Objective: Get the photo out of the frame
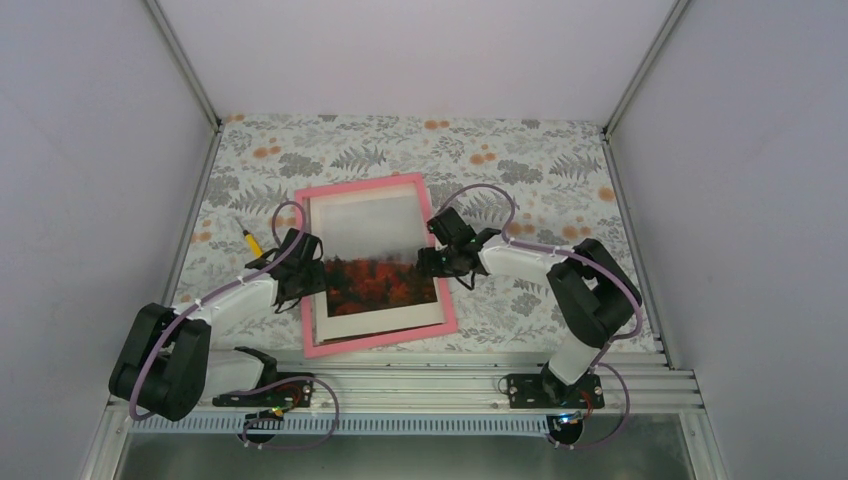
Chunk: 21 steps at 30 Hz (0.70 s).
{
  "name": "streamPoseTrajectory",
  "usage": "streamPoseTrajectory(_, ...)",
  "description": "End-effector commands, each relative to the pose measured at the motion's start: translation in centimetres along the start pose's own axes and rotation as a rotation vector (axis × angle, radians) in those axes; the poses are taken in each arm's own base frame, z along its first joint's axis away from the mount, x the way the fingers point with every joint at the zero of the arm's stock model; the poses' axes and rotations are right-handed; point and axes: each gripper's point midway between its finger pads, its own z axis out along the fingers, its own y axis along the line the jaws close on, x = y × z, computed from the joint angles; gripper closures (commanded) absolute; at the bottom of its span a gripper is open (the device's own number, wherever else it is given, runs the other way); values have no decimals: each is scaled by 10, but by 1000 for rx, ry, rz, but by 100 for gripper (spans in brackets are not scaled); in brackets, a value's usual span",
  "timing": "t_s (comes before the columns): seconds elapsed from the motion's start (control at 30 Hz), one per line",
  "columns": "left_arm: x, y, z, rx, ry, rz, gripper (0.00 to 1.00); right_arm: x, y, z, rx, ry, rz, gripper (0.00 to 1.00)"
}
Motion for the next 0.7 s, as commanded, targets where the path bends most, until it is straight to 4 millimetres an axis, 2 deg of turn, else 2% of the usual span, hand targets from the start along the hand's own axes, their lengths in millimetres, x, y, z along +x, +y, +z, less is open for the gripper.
streamPoseTrajectory(0.0,-5,-1,0,-2,-16,5,40,-15,-6,-11,85,-58,7,38)
streamPoseTrajectory(0.13,-5,-2,0,-3,-15,-1,41,-14,-14,-7,133,-49,6,42)
streamPoseTrajectory(0.3,-5,-1,1,-10,-16,-7,45,-15,-19,0,161,-44,2,52)
streamPoseTrajectory(0.5,-5,1,4,-26,-10,-10,45,-22,-18,1,172,-63,0,70)
streamPoseTrajectory(0.67,-9,3,0,-44,-22,-22,45,-31,-15,-7,165,-100,6,88)
